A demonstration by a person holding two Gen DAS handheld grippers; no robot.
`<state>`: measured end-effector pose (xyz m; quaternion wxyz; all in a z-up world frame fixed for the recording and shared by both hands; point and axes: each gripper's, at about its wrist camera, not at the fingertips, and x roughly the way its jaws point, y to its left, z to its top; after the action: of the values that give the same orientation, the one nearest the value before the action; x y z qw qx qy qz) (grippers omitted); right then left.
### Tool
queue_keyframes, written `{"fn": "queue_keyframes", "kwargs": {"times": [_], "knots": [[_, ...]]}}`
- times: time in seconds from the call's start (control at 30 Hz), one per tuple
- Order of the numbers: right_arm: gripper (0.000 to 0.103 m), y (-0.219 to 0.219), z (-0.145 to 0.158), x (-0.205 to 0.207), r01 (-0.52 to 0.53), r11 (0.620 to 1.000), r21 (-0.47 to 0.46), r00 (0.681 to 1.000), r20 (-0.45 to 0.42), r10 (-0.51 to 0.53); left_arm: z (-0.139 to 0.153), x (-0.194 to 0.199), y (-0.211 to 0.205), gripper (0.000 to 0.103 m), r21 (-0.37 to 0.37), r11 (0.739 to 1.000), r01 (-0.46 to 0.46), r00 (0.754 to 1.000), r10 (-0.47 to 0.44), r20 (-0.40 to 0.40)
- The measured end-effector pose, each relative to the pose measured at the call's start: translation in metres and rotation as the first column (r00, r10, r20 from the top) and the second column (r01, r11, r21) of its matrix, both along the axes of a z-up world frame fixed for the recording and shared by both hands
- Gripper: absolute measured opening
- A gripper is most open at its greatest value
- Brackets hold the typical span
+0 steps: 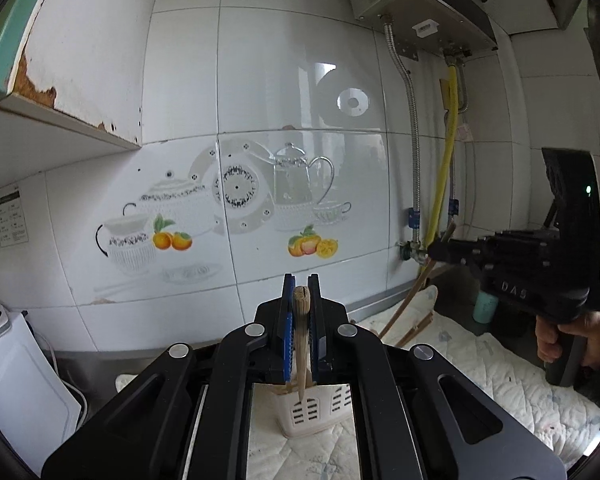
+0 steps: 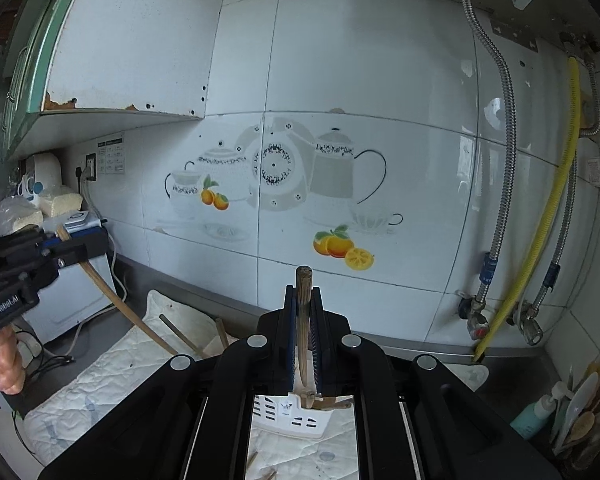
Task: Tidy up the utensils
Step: 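Lift both held chopsticks and carry them over the white holder, then drop the chopsticks into the holder and open both grippers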
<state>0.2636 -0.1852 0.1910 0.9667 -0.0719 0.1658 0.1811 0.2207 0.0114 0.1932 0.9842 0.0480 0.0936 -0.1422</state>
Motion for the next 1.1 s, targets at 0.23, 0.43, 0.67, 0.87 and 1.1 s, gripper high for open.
{"fn": "queue_keyframes", "kwargs": {"times": [0.23, 0.43, 0.67, 0.87, 1.1], "knots": [[0.006, -0.001, -0.032, 0.027, 0.024, 0.999, -0.023, 0.998, -0.062, -0.025, 0.010, 0.028, -0.003, 0.004, -0.024, 1.000, -0.019, 0.999, 0.020, 0.029], [0.007, -0.007, -0.050, 0.040, 0.032, 0.999, -0.020, 0.993, -0.117, -0.034, -0.010, 0.062, -0.001, 0.004, -0.064, 0.998, -0.029, 0.998, 0.025, -0.053], [0.007, -0.007, -0.058, 0.044, 0.040, 0.999, -0.026, 0.991, -0.124, -0.042, -0.035, 0.085, 0.000, 0.005, -0.077, 0.996, -0.046, 0.991, 0.036, -0.129], [0.018, -0.015, -0.051, 0.032, 0.051, 0.999, -0.005, 0.994, -0.093, -0.051, -0.047, 0.095, 0.002, 0.006, -0.092, 0.995, -0.044, 0.985, 0.027, -0.169], [0.022, -0.029, -0.047, -0.011, 0.055, 0.998, 0.021, 0.997, -0.050, -0.054, -0.048, 0.092, 0.004, 0.019, -0.118, 0.992, -0.048, 0.985, 0.027, -0.171]]}}
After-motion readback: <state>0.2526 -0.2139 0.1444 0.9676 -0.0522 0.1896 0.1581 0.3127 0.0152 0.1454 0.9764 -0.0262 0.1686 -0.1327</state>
